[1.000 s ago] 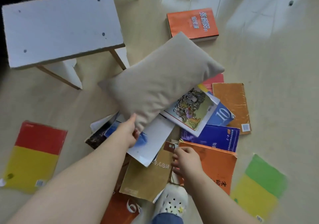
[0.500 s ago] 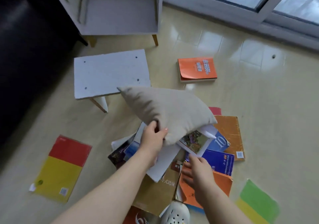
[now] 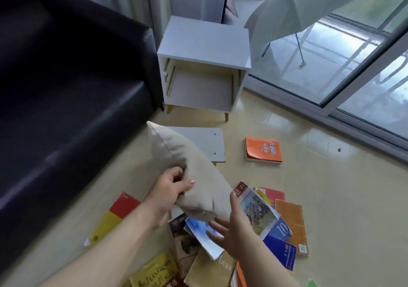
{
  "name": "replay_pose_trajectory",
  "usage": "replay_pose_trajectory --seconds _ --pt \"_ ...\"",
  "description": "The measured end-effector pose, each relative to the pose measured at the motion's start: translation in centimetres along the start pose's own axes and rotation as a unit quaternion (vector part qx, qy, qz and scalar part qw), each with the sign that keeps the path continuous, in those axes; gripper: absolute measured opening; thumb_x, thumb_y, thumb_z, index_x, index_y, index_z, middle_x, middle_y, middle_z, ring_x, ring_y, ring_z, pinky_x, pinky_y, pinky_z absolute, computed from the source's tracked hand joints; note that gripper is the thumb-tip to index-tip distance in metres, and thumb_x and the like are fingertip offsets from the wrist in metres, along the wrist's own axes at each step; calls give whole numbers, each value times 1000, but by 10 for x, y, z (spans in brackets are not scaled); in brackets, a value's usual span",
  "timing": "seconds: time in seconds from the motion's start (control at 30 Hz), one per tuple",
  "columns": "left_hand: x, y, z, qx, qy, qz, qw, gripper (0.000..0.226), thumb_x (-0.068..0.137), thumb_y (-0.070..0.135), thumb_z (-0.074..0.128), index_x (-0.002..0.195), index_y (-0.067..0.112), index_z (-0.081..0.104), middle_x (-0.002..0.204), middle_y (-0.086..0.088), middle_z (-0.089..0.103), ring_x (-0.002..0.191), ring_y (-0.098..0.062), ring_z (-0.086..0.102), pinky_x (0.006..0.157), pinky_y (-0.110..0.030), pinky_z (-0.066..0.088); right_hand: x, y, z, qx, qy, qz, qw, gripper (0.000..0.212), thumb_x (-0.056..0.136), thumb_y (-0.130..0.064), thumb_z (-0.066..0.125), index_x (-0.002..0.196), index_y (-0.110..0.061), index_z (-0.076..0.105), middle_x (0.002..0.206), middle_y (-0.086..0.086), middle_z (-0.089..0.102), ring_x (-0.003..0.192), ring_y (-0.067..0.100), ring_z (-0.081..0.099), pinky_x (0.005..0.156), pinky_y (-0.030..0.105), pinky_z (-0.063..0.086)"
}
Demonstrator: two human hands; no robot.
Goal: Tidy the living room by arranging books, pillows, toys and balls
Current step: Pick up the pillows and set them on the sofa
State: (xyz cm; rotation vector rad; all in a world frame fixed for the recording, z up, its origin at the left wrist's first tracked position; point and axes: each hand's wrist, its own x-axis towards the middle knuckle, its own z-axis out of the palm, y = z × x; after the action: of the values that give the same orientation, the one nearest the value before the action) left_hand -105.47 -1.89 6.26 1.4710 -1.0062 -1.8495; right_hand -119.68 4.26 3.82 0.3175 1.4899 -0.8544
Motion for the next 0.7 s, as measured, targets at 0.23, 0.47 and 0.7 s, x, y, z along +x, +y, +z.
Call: replay_pose_trajectory --seconds 0.23,0.47,0.7 --pt "-80 95 -119 6 25 93 995 24 87 -2 55 68 9 45 66 -7 52 57 -14 52 49 -21 42 -79 37 133 -44 -38 -65 996 60 82 -41 66 128 -17 36 83 15 59 81 27 66 67 34 53" --pt "-175 170 -260 25 16 158 987 11 87 2 57 96 -4 58 87 -8 63 86 -23 62 79 -36 52 -163 108 273 70 -95 -106 987 22 87 -19 61 104 -8 53 71 3 51 44 12 51 37 17 42" --pt "-249 206 -413 -74 128 165 975 24 88 5 55 111 2 58 105 -11 66 97 -23 64 90 -39 50 -225 170 396 31 -183 -103 977 15 88 -4 55 76 -7 46 47 4 45 21 7 29 34 13 40"
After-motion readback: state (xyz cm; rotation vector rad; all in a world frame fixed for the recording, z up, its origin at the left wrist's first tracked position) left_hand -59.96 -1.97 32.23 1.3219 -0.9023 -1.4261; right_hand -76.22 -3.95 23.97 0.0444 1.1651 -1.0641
